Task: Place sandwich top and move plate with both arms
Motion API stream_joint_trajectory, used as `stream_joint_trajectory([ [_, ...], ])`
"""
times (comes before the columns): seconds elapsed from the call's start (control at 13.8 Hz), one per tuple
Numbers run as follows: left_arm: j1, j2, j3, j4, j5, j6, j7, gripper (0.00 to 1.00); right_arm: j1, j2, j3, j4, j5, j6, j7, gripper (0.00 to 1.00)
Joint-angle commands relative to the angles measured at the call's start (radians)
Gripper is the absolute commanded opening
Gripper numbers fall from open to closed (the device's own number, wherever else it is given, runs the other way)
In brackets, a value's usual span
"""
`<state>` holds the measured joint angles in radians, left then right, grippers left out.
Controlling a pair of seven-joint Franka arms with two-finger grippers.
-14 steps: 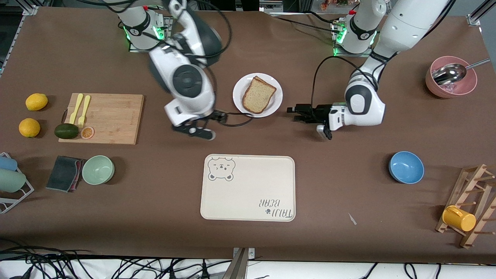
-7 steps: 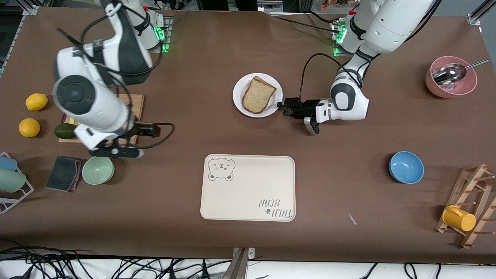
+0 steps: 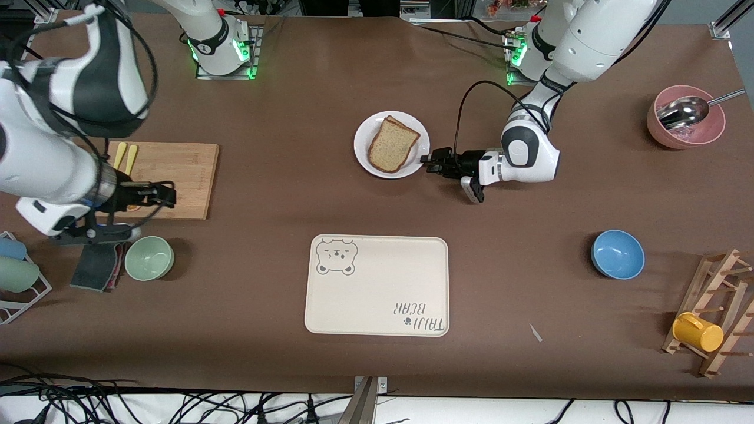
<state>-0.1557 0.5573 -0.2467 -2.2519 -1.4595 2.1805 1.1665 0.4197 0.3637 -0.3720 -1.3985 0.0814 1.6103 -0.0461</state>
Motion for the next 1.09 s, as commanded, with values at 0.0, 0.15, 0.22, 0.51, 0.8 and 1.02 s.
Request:
stream_joint_trajectory([
  [0.0,-0.001,-0.045,-0.011,-0.038,-0.032,0.002,0.03,0.55,0.005,-0.061,0.013,-0.03,0.017,-0.029,-0.015,1.0],
  [0.15,-0.002,-0.053,-0.011,-0.044,-0.032,0.002,0.03,0.55,-0.082,-0.106,0.092,-0.057,0.011,-0.035,-0.04,1.0],
  [0.22,-0.004,-0.053,-0.011,-0.044,-0.032,0.002,0.03,0.55,-0.135,-0.117,0.14,-0.069,0.012,-0.032,-0.04,1.0],
  [0.51,-0.007,-0.053,-0.013,-0.051,-0.032,0.002,0.03,0.45,-0.318,-0.195,0.252,-0.083,-0.028,-0.018,-0.029,1.0],
  [0.8,-0.007,-0.053,-0.025,-0.058,-0.033,0.005,0.03,0.42,-0.476,-0.333,0.413,-0.201,-0.107,0.016,-0.025,1.0],
  [1.02,-0.019,-0.051,-0.034,-0.058,-0.059,0.013,0.03,0.39,-0.486,-0.416,0.415,-0.32,-0.104,0.06,-0.023,1.0],
])
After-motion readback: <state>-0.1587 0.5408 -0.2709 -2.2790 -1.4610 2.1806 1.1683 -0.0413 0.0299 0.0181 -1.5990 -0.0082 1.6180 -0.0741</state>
